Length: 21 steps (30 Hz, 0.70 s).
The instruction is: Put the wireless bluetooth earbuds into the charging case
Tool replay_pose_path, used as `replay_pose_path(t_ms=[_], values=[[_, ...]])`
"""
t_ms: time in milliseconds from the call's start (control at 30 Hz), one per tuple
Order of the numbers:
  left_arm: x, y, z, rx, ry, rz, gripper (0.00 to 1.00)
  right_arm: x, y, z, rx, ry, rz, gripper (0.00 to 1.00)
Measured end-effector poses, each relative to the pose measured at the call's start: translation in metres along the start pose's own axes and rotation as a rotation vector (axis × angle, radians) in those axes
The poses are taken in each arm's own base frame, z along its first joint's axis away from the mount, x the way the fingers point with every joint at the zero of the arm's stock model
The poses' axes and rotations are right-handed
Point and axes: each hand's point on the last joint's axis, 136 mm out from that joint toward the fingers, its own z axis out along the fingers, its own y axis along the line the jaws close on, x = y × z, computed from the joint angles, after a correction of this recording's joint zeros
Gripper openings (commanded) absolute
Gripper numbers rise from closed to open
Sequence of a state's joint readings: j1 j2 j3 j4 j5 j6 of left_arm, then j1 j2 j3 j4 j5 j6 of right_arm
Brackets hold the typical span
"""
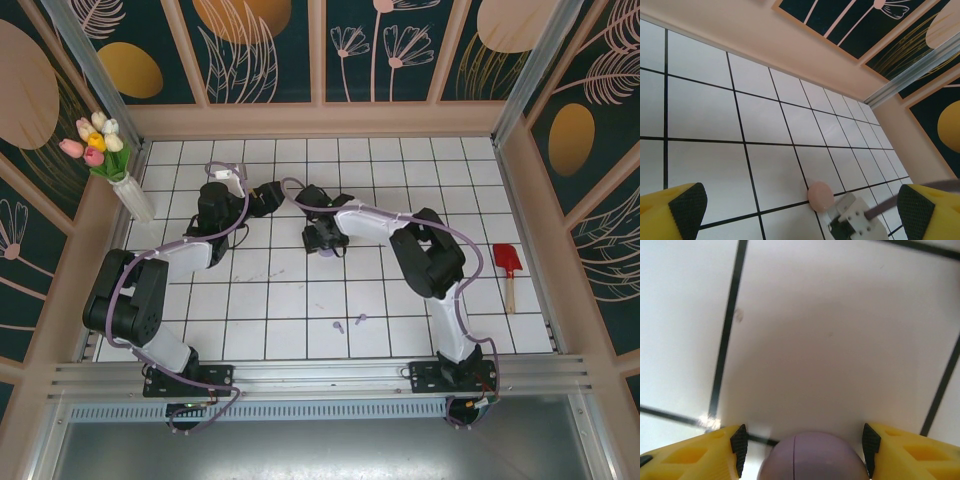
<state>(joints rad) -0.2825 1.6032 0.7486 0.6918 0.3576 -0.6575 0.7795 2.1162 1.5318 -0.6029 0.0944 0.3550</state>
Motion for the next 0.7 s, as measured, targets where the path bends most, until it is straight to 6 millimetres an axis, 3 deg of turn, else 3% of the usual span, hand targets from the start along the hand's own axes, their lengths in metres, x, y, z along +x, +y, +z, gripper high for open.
replay_pose_path(t_ms=[200, 367, 533, 700], values=[[0.0, 0.0, 0.0, 0.0, -0.001, 0.0, 0.99, 0.023, 0.026, -0.008, -0.046, 0.028, -0.025, 0.64], [-0.001, 0.0, 0.0, 0.001, -0.001, 0.001, 0.99, 0.04, 0.033, -0.018, -0.031, 0.049, -0.029, 0.66], [-0.007, 0.0, -0.004, -0.01, -0.014, 0.011, 0.99, 0.038, 0.023, -0.031, 0.036, 0.029, 0.002, 0.67], [-0.033, 0.008, -0.017, -0.037, -0.08, 0.015, 0.99, 0.024, 0.024, -0.044, 0.056, 0.002, 0.023, 0.68]])
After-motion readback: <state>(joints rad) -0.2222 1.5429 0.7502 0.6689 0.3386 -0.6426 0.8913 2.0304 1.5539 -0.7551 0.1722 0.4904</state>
